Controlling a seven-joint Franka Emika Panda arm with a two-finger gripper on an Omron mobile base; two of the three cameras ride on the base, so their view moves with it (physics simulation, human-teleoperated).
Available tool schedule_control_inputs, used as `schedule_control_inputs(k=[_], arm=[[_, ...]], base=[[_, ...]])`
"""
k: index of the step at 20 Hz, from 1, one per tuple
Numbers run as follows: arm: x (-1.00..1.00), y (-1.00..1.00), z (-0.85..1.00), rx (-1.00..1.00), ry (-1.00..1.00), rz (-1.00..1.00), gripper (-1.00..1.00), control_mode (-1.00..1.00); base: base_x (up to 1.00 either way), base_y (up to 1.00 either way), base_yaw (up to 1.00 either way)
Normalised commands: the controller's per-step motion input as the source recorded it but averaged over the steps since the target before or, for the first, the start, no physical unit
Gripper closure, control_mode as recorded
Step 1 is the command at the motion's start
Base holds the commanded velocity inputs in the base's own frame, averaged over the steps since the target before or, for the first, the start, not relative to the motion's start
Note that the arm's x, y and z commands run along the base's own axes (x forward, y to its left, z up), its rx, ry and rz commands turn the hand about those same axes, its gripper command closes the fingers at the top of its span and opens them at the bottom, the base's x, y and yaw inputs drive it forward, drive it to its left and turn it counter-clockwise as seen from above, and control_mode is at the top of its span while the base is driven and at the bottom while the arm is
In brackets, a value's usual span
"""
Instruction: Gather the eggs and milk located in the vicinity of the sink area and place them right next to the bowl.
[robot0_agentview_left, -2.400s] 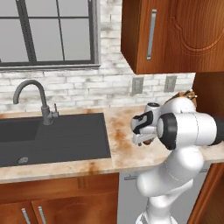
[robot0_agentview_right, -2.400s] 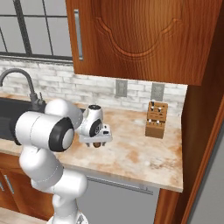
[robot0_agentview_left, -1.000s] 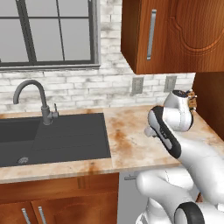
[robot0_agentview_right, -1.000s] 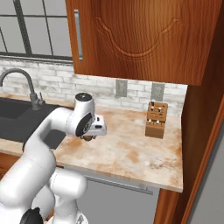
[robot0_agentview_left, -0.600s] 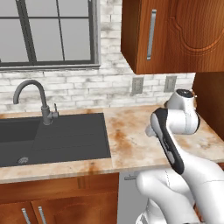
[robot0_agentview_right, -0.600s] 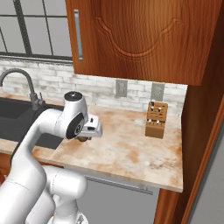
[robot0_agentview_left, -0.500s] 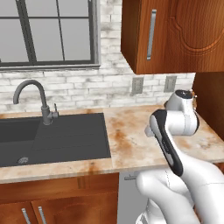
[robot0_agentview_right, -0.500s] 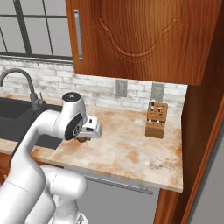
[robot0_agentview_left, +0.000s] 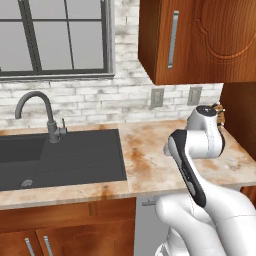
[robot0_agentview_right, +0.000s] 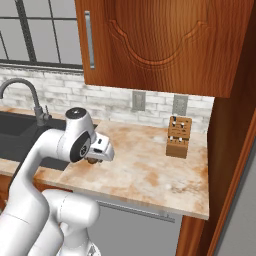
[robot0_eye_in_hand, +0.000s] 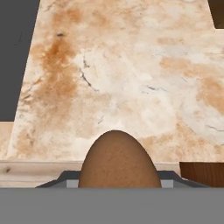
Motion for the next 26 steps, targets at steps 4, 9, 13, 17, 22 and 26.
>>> schedule_control_inputs(k=[4,9,13,17,22,26], arm=[[-0.01,0.0,0.0,0.03,-0.01,0.0,1.0,-1.0],[0.0,0.0,0.0,0.02,0.0,0.0,1.0,-1.0],[0.0,0.0,0.0,0.0,0.0,0.0,1.0,1.0],[0.0,0.0,0.0,0.0,0.0,0.0,1.0,1.0],[0.0,0.0,0.0,0.0,0.0,0.0,1.0,1.0],[0.0,0.0,0.0,0.0,0.0,0.0,1.0,1.0]], base=[[0.0,0.0,0.0],[0.0,0.0,0.0],[0.0,0.0,0.0],[-0.04,0.02,0.0],[-0.08,0.23,0.0],[0.0,0.47,0.0]])
